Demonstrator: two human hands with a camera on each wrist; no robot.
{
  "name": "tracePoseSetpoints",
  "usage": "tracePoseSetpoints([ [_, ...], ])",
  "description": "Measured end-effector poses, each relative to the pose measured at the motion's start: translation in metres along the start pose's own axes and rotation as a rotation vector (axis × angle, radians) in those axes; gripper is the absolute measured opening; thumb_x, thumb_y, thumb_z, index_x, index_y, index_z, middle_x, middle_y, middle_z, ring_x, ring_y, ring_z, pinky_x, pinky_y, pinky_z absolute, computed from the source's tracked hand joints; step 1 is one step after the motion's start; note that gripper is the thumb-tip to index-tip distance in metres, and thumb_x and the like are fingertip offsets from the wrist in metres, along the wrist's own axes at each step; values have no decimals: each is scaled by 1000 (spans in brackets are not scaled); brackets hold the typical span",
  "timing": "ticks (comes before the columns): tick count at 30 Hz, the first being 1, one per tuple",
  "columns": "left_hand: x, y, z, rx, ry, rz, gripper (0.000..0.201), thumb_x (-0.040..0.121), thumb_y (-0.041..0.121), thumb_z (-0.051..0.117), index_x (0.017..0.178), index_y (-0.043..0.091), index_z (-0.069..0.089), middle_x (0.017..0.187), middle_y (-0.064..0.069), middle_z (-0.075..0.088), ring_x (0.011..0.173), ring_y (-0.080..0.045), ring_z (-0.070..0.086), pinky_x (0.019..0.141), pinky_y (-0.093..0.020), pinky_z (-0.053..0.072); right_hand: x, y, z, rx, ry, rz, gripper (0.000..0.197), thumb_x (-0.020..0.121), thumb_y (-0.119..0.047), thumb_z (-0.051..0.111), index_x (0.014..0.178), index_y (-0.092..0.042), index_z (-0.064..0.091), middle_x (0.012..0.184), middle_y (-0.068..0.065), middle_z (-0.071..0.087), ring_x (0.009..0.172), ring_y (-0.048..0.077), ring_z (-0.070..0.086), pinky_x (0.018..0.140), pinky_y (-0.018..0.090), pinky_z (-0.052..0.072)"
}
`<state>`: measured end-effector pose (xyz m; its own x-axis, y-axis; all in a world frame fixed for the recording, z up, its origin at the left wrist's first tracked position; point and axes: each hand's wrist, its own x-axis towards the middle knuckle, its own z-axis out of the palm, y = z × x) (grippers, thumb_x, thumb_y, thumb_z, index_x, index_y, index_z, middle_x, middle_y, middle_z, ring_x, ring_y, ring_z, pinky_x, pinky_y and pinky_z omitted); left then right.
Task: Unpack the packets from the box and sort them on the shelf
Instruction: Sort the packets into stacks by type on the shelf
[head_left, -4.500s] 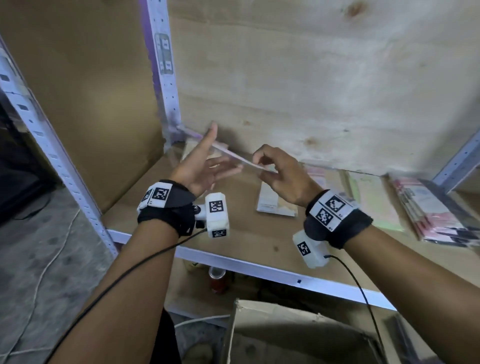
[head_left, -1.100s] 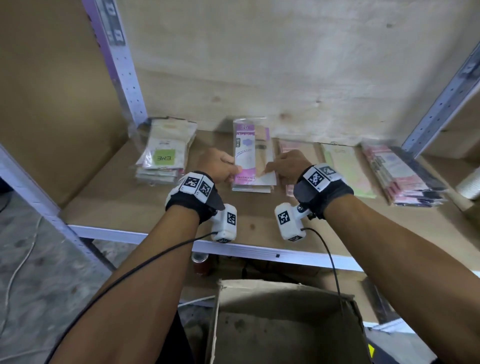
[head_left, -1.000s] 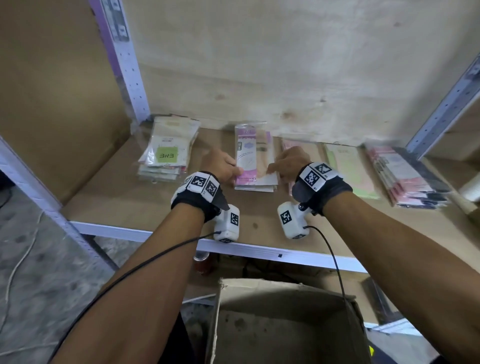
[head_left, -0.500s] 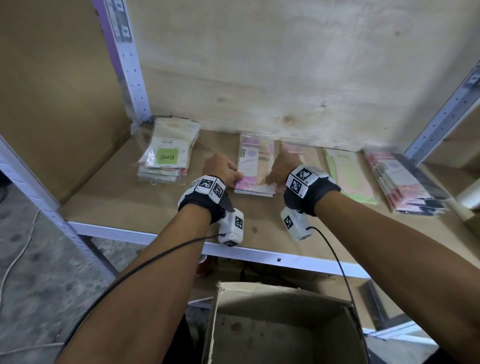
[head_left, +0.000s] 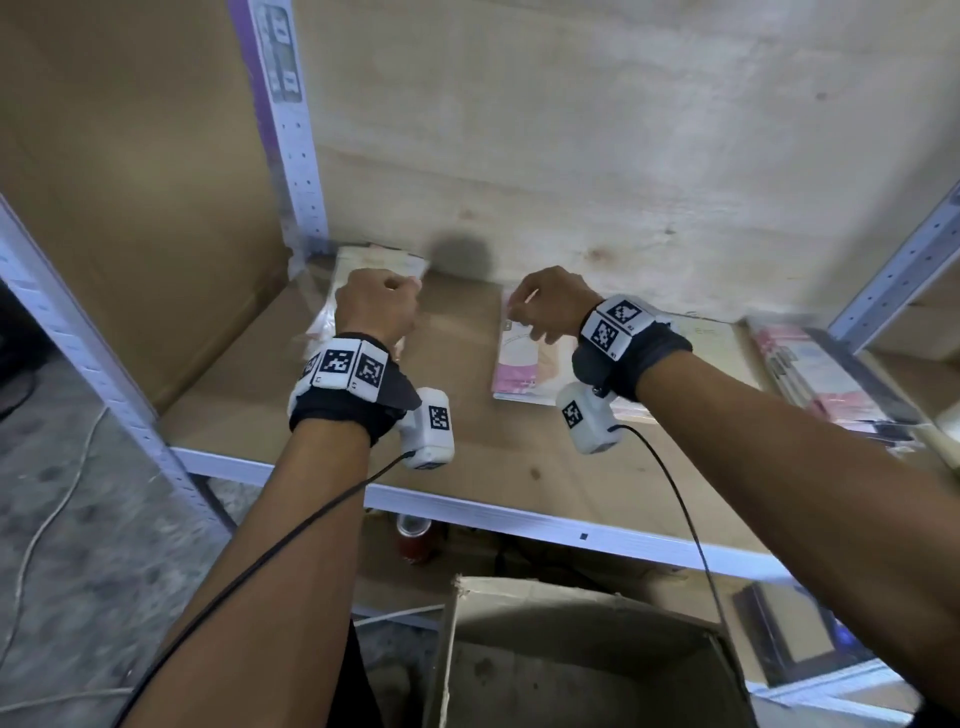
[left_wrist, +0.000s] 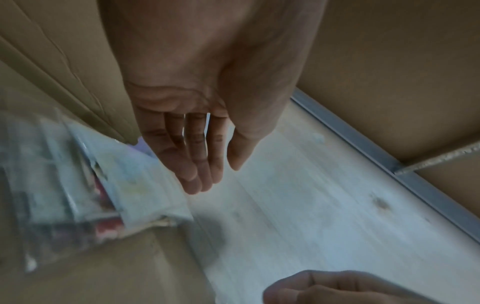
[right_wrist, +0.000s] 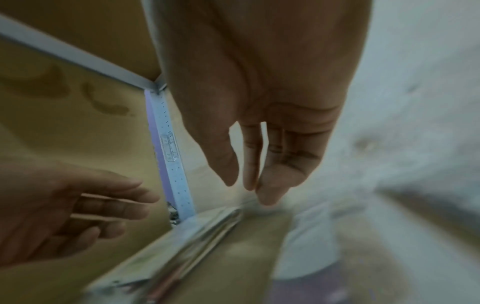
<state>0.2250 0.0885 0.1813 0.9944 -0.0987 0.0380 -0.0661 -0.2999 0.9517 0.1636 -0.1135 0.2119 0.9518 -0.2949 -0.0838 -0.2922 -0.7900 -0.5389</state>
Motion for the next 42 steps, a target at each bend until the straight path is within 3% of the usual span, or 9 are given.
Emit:
tracePoseSetpoints([
  [7, 16, -20, -61, -40, 89, -93, 21, 94, 18, 59, 74, 15, 66, 77, -5, 71, 58, -22, 61, 71, -31, 54, 31, -62, 77, 374, -108, 48, 31, 93, -34, 65, 91, -3, 59, 89, 20, 70, 70, 35, 71, 76, 53, 61],
  [13, 16, -39, -81, -34, 82, -135, 24, 97, 15, 56, 76, 17, 66, 74, -3, 67, 54, -14, 58, 48, -19, 47, 52, -93, 121, 334, -128, 121, 42, 81, -41, 79, 92, -8, 54, 99, 22, 63, 83, 36, 65, 83, 43, 56],
  [18, 19, -42, -90, -27, 87, -142, 24, 95, 9, 55, 76, 19, 66, 74, -2, 69, 67, -22, 69, 65, -28, 52, 46, -83, 114, 398, -187, 125, 24, 86, -18, 77, 77, -5, 59, 70, 6, 69, 54, 12, 67, 55, 20, 55],
  [23, 14, -44, -86, 16, 21, -121, 27, 88, -8, 60, 105, 12, 64, 105, -11, 69, 93, -29, 68, 87, -39, 59, 13, -68, 73, 747, -194, 80, 7, 92, -3, 65, 95, -2, 59, 90, 19, 62, 54, 18, 48, 48, 26, 37],
  [29, -9, -16, -59, 373, -38, 278, 49, 81, 12, 81, 129, 15, 69, 126, -7, 67, 120, -24, 60, 107, -38, 44, -41, -46, 8, 1064, -247, 48, 3, 96, -14, 57, 96, -11, 58, 71, 6, 57, 54, 16, 56, 52, 24, 43],
  [32, -25, 4, -39, 338, -68, 448, 21, 87, 20, 75, 105, 8, 76, 87, 12, 73, 96, -5, 66, 91, -21, 46, -64, -29, -18, 1184, -306, 52, 21, 97, -34, 59, 99, -13, 54, 74, 6, 55, 61, 19, 54, 60, 26, 46],
  [36, -43, 18, -7, 110, -98, 499, 20, 90, 27, 73, 101, 10, 77, 80, 6, 70, 68, -9, 63, 65, -24, 44, -87, -1, -52, 1374, -299, -26, 55, 94, -67, 40, 105, -14, 51, 77, 10, 57, 66, 25, 52, 61, 32, 43],
  [38, -52, 23, 9, 11, -133, 493, 22, 90, 32, 74, 104, 16, 78, 73, 17, 69, 62, 5, 58, 62, -13, 43, -95, 14, -65, 1404, -239, -54, 53, 98, -64, 30, 102, -15, 51, 75, 11, 58, 62, 24, 52, 54, 28, 42],
  [42, -70, 35, 44, -159, -319, 457, 28, 90, 37, 73, 110, 19, 78, 100, 0, 79, 85, -13, 70, 78, -32, 56, -108, 47, -74, 1195, 8, -103, 26, 96, -41, 51, 94, -16, 54, 61, 1, 46, 53, 19, 38, 47, 24, 31],
])
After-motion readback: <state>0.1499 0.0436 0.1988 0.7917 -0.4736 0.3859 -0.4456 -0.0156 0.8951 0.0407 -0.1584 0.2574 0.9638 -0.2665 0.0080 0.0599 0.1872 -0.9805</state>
